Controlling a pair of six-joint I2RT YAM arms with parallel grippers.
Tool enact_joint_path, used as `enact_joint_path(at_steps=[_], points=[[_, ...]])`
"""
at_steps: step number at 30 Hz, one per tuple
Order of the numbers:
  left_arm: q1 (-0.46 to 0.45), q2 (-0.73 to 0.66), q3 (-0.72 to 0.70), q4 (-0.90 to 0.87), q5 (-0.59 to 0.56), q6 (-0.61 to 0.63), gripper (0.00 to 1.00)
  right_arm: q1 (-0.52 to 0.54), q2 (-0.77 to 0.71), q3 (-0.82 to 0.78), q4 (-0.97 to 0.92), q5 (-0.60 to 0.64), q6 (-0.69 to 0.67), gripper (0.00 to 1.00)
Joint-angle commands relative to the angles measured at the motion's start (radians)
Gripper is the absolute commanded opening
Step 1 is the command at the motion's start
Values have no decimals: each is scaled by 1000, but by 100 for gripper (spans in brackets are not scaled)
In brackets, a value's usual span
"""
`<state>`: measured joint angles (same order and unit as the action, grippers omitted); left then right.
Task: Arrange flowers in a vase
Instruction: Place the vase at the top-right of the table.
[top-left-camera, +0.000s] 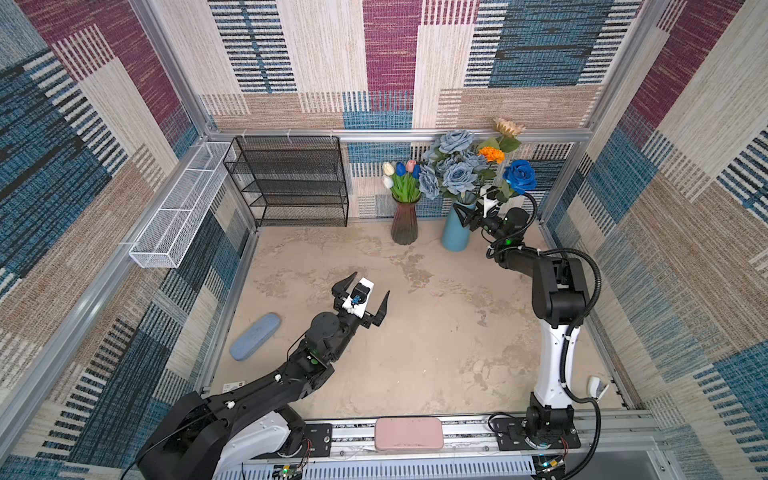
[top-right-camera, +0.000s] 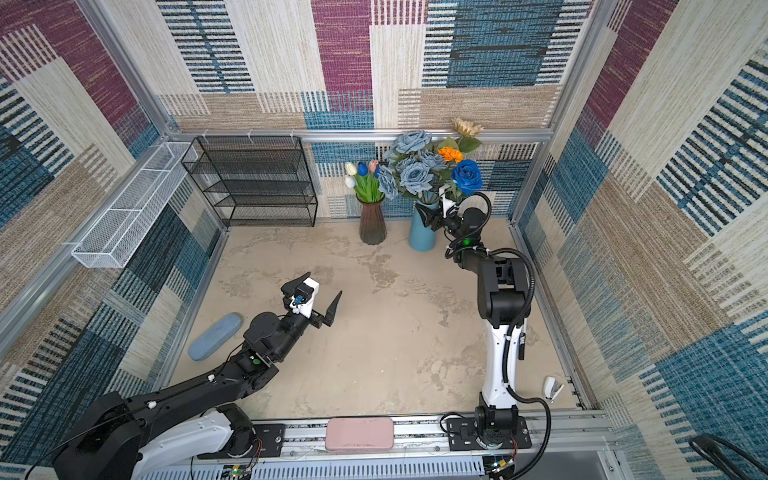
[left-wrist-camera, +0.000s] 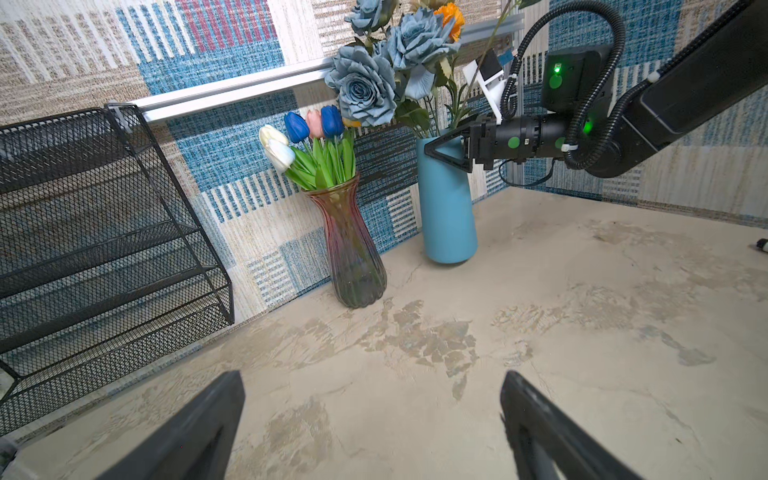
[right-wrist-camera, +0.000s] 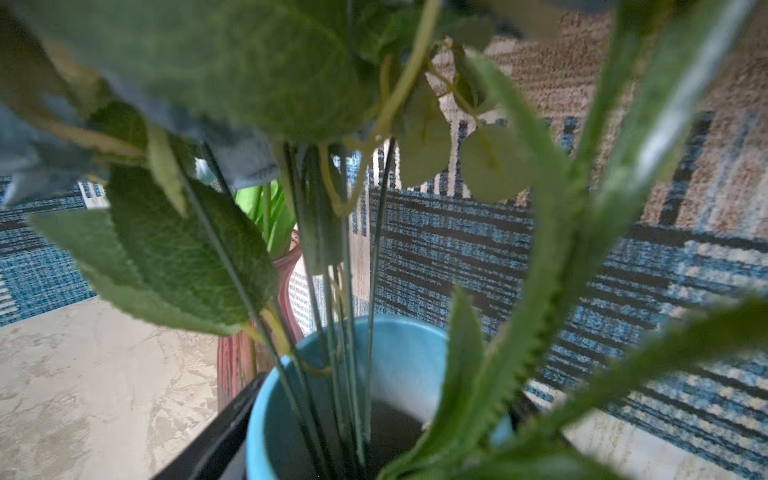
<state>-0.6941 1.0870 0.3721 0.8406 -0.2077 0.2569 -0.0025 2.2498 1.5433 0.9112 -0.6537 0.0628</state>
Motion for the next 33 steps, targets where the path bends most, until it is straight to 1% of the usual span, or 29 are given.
enact_joint_path(at_steps=[1,3,8,11,14,16,20,21,22,25,27,30,33], points=[[1,7,13,51,-9,18,99,-13,20,49,138,19,6,24],[1,8,15,55,-10,18,99,-18,35,52,154,19,13,26],[1,-8,16,34,-12,15,99,-19,61,87,144,13,1,38],[1,-16,20,22,-15,24,99,-18,58,81,138,20,-8,63],[1,-17,21,24,-21,28,99,-19,41,61,132,32,-21,78],[1,-12,21,33,-28,29,99,-18,32,42,132,34,-31,81],[2,-10,22,39,-36,19,99,-19,11,1,138,45,-55,86],[2,-10,23,40,-36,18,99,-18,8,-3,134,50,-58,91],[3,-10,22,40,-36,18,99,-18,2,-14,135,53,-63,100],[4,-13,24,27,-55,12,99,-18,-35,-71,170,61,-64,100],[17,-16,35,-15,-80,-12,99,-18,-66,-122,204,68,-64,100],[58,-28,38,-47,-169,-62,99,-18,-130,-213,243,77,-69,100],[115,-45,31,-81,-286,-98,99,-18,-216,-341,280,104,-90,100]])
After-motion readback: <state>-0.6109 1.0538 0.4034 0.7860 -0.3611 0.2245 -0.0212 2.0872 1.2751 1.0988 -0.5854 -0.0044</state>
